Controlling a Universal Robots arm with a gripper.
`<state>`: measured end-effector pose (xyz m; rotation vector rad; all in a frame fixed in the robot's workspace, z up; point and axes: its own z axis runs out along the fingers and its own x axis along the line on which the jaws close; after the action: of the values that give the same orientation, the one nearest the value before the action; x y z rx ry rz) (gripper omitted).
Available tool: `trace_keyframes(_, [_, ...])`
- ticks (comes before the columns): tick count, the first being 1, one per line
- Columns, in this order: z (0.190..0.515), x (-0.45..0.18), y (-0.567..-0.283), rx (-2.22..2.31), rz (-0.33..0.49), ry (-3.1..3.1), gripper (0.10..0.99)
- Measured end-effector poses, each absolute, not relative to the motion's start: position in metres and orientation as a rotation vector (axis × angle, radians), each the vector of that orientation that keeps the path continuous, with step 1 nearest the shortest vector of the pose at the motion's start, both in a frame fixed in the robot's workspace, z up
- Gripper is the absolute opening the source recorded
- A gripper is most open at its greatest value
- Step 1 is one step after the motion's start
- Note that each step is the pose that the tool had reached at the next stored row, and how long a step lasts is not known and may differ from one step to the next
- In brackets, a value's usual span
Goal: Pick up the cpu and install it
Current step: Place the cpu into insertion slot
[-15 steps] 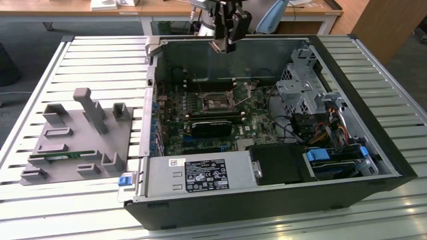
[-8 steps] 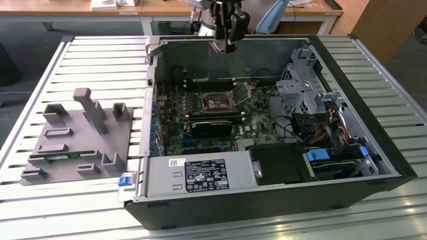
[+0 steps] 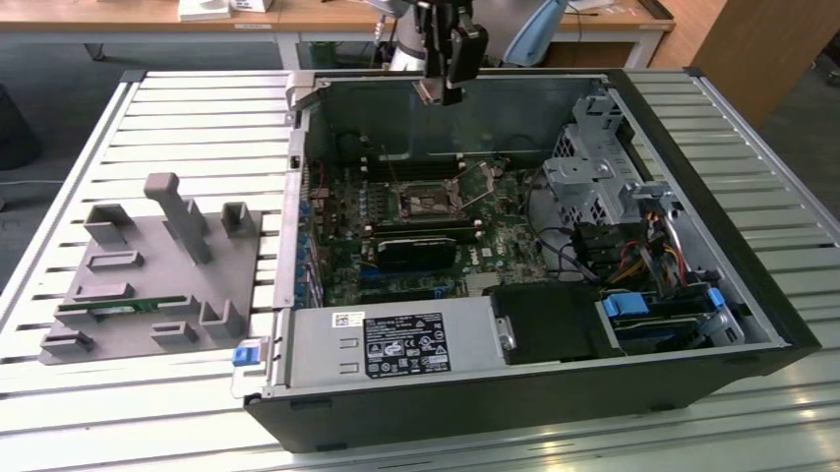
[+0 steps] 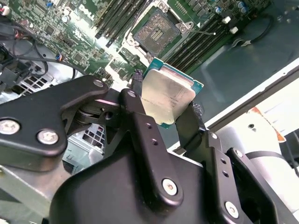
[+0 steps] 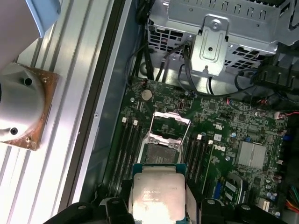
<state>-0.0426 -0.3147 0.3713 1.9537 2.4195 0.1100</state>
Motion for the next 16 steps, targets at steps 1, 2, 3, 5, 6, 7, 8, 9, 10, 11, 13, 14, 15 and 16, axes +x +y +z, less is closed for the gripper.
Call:
trace_keyframes(1, [0.371, -0.043, -0.315, 1.962, 0.11, 2.413, 0.537])
trace_keyframes(2, [0.371, -0.043, -0.315, 1.971, 0.11, 2.405, 0.537])
trace_keyframes(3, [0.371, -0.043, -0.315, 1.979, 0.11, 2.398, 0.537])
trace_keyframes(5, [0.371, -0.043, -0.315, 1.996, 0.109, 2.383, 0.537])
trace_keyframes(6, [0.371, -0.043, -0.314, 2.004, 0.109, 2.376, 0.537])
trace_keyframes(7, [0.371, -0.043, -0.314, 2.013, 0.108, 2.368, 0.537])
trace_keyframes(8, [0.37, -0.043, -0.314, 2.024, 0.108, 2.358, 0.537])
trace_keyframes(9, [0.369, -0.043, -0.314, 2.041, 0.108, 2.343, 0.537])
trace_keyframes(10, [0.368, -0.043, -0.314, 2.057, 0.108, 2.328, 0.537])
trace_keyframes(11, [0.367, -0.043, -0.314, 2.076, 0.107, 2.31, 0.537])
trace_keyframes(13, [0.364, -0.043, -0.313, 2.108, 0.106, 2.279, 0.537])
trace_keyframes(14, [0.363, -0.043, -0.313, 2.118, 0.105, 2.27, 0.537])
trace_keyframes(15, [0.361, -0.044, -0.313, 2.122, 0.105, 2.266, 0.537])
trace_keyframes(16, [0.36, -0.045, -0.313, 2.123, 0.105, 2.265, 0.537])
